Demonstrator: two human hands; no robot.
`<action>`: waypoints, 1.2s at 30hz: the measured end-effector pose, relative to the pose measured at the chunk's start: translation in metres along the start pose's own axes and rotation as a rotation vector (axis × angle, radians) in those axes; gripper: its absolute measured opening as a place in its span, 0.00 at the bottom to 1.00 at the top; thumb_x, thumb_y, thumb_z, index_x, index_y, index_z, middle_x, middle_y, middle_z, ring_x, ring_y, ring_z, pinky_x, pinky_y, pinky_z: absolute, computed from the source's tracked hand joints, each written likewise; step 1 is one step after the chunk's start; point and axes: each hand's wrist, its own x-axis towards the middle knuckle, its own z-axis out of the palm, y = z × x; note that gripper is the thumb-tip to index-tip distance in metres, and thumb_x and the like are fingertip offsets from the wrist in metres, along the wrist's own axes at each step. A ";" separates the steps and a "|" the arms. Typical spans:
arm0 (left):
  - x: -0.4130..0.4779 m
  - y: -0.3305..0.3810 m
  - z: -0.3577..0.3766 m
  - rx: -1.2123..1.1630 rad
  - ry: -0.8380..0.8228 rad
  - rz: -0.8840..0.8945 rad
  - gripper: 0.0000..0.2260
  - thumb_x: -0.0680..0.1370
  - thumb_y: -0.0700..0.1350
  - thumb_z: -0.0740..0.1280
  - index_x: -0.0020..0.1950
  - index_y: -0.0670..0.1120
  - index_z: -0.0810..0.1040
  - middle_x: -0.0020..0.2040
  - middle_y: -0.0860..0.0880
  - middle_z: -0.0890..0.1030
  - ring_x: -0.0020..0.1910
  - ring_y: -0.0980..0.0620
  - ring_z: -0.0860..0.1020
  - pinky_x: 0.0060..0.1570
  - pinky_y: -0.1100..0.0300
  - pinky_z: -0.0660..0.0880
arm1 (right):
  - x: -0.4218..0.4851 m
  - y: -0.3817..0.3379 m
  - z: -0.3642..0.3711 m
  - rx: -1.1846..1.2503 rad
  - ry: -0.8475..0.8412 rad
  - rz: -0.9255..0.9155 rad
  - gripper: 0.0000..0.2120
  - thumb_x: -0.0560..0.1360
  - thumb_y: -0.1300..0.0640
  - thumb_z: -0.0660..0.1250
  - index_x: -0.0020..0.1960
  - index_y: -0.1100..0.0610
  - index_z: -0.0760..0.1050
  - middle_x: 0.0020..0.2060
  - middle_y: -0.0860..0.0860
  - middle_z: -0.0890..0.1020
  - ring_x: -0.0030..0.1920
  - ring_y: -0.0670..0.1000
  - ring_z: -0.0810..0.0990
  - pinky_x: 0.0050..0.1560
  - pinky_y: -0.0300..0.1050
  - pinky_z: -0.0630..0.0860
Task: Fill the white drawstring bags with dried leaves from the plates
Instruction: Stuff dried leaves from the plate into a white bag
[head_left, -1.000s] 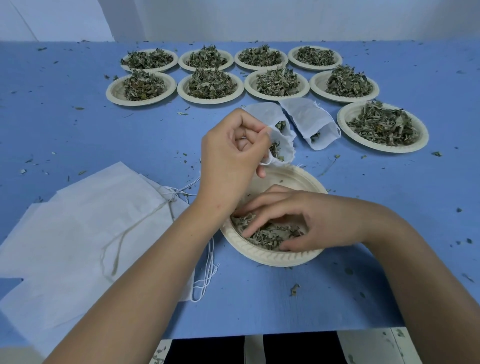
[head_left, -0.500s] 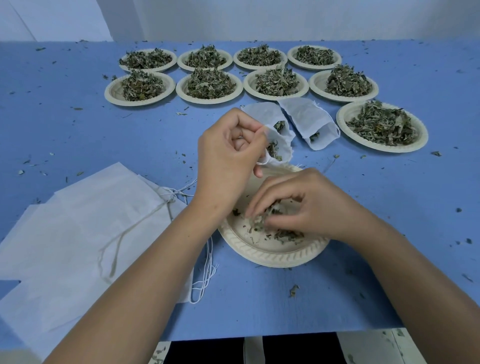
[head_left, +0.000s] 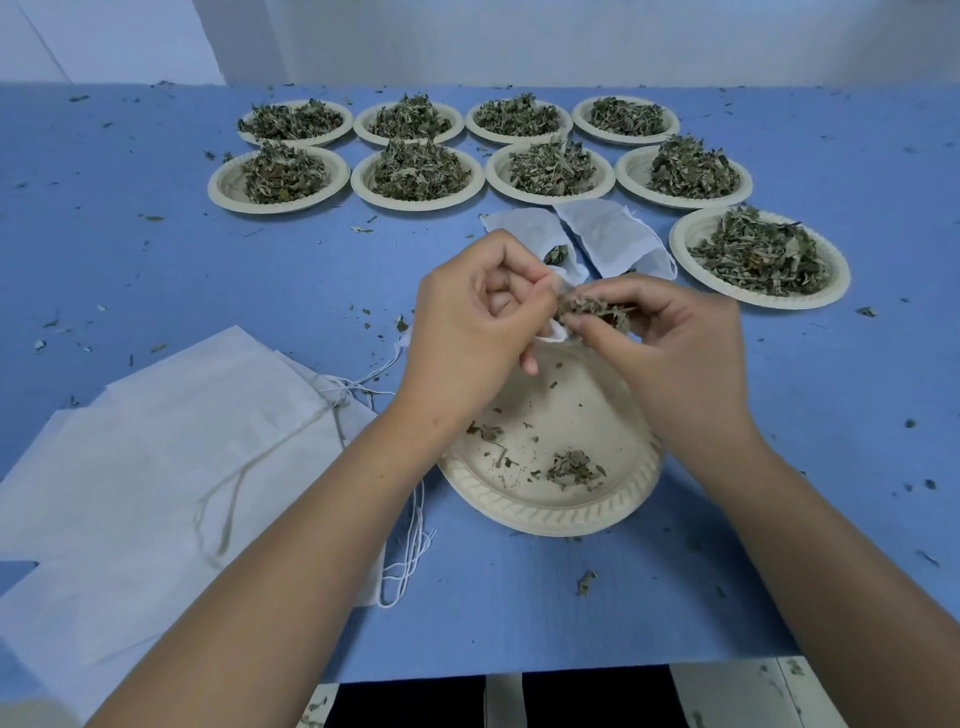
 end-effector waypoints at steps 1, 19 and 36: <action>-0.001 0.000 0.001 -0.007 -0.016 0.000 0.05 0.77 0.39 0.69 0.42 0.41 0.77 0.28 0.52 0.78 0.23 0.49 0.75 0.23 0.62 0.73 | -0.001 0.001 0.001 -0.134 -0.014 -0.102 0.07 0.70 0.69 0.73 0.44 0.59 0.83 0.40 0.49 0.85 0.42 0.47 0.82 0.47 0.39 0.77; -0.001 0.001 0.001 -0.080 -0.092 -0.060 0.05 0.77 0.34 0.68 0.42 0.38 0.76 0.25 0.50 0.77 0.24 0.50 0.73 0.22 0.64 0.71 | -0.003 0.004 0.001 -0.304 -0.078 -0.410 0.02 0.70 0.69 0.73 0.41 0.65 0.82 0.37 0.55 0.83 0.39 0.50 0.81 0.43 0.47 0.77; -0.002 0.006 0.001 -0.101 -0.081 -0.064 0.08 0.77 0.33 0.68 0.40 0.42 0.76 0.27 0.48 0.78 0.24 0.55 0.74 0.22 0.65 0.71 | -0.006 0.002 0.004 -0.274 0.090 -0.426 0.03 0.73 0.66 0.72 0.41 0.62 0.79 0.37 0.52 0.82 0.40 0.50 0.81 0.44 0.41 0.76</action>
